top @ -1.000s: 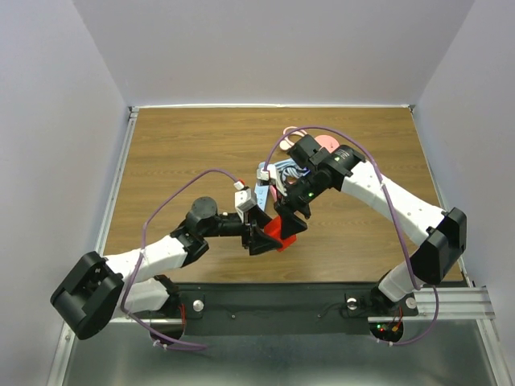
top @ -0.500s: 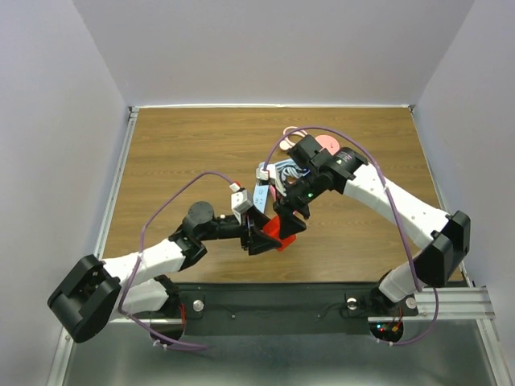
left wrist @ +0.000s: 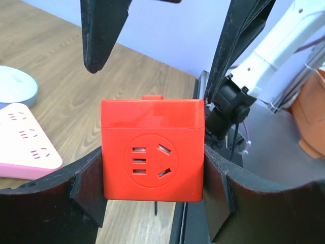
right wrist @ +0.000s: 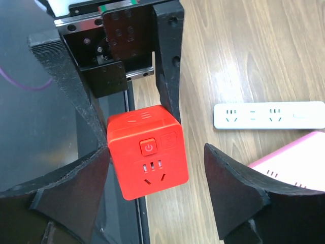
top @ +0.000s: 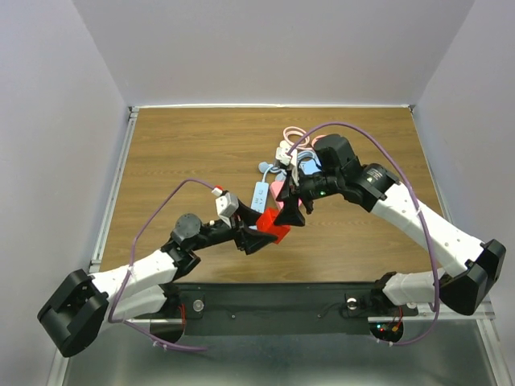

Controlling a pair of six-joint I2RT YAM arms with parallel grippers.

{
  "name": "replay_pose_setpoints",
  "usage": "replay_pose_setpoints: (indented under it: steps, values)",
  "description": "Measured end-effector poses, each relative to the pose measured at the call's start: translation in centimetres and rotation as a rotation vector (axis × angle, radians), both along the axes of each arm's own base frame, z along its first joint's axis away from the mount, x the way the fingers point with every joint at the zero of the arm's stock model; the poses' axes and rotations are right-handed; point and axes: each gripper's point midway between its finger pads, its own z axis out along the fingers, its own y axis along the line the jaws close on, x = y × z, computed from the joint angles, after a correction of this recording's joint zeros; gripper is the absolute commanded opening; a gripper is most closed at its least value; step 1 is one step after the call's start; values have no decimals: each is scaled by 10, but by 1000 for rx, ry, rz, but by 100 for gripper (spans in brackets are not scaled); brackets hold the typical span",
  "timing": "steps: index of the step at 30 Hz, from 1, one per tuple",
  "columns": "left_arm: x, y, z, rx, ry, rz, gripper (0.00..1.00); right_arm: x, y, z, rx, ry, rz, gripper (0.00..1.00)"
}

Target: Insert the plug

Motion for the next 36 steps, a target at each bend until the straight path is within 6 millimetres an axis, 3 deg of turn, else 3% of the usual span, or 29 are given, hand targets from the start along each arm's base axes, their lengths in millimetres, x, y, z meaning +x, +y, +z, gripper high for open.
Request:
replay_pose_setpoints:
  steps: [5, 18, 21, 22, 24, 27, 28, 30, 35, 36]
  values:
    - [1, 5, 8, -20, -13, 30, 0, 0, 3, -6, 16, 19, 3, 94]
    - [-8, 8, 21, -52, -43, 5, 0, -14, 10, -7, 82, 100, 143, 94]
    - [-10, 8, 21, -52, -46, -9, 0, -16, 13, -10, 91, 123, 174, 85]
    - [-10, 8, 21, -52, -46, -9, 0, -18, 14, -12, 93, 136, 186, 74]
    - [-9, 8, 19, -47, -39, -2, 0, -21, 15, -13, 100, 163, 209, 62]
    - [-7, 8, 18, -44, -22, 4, 0, -24, 16, -13, 112, 169, 233, 33]
    - [-8, 8, 18, -46, -20, 4, 0, -24, 16, -12, 115, 169, 238, 2]
    - [-5, 9, 18, -46, -21, 17, 0, -23, 16, -12, 116, 164, 237, 0]
    - [3, 7, 12, -18, 29, 56, 43, -15, 16, -16, 96, 138, 197, 0]
    - [5, 5, 10, -8, 46, 64, 46, -10, 16, -17, 85, 122, 176, 0]
